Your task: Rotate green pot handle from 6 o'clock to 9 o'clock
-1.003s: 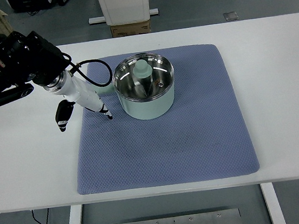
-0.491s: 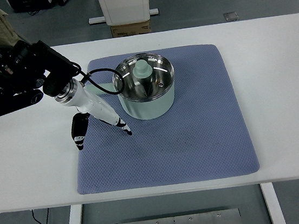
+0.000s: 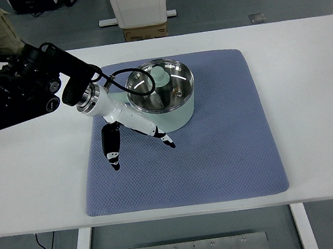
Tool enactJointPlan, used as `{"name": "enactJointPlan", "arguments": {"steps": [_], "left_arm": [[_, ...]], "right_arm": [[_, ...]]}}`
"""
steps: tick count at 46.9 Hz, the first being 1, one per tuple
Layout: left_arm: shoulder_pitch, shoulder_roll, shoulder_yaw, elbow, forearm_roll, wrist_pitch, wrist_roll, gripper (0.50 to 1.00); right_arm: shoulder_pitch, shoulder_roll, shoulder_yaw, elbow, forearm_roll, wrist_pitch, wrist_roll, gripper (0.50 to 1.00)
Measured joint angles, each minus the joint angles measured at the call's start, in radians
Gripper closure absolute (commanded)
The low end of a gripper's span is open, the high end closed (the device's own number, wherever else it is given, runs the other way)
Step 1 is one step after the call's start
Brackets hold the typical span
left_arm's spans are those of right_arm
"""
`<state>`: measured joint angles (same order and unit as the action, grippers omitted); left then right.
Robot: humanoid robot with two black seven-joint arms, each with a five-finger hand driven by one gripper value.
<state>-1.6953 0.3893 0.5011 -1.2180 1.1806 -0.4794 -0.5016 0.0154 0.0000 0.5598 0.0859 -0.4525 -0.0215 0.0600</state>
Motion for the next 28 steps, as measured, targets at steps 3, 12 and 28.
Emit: {"name": "enactJointPlan", "arguments": {"steps": [3, 12, 28], "left_arm": [[0.007, -0.003, -0.014, -0.002, -0.010, -0.005, -0.001, 0.500], [0.012, -0.006, -0.047, -0.015, -0.057, -0.026, -0.005, 0.500], [0.033, -0.011, -0.140, -0.013, -0.252, -0.026, 0.002, 0.500]], "right_arm": [[0.000, 0.000, 0.000, 0.000, 0.000, 0.000, 0.000, 0.500], [0.000, 0.000, 0.000, 0.000, 0.000, 0.000, 0.000, 0.500], [0.000, 0.000, 0.000, 0.000, 0.000, 0.000, 0.000, 0.500]]}}
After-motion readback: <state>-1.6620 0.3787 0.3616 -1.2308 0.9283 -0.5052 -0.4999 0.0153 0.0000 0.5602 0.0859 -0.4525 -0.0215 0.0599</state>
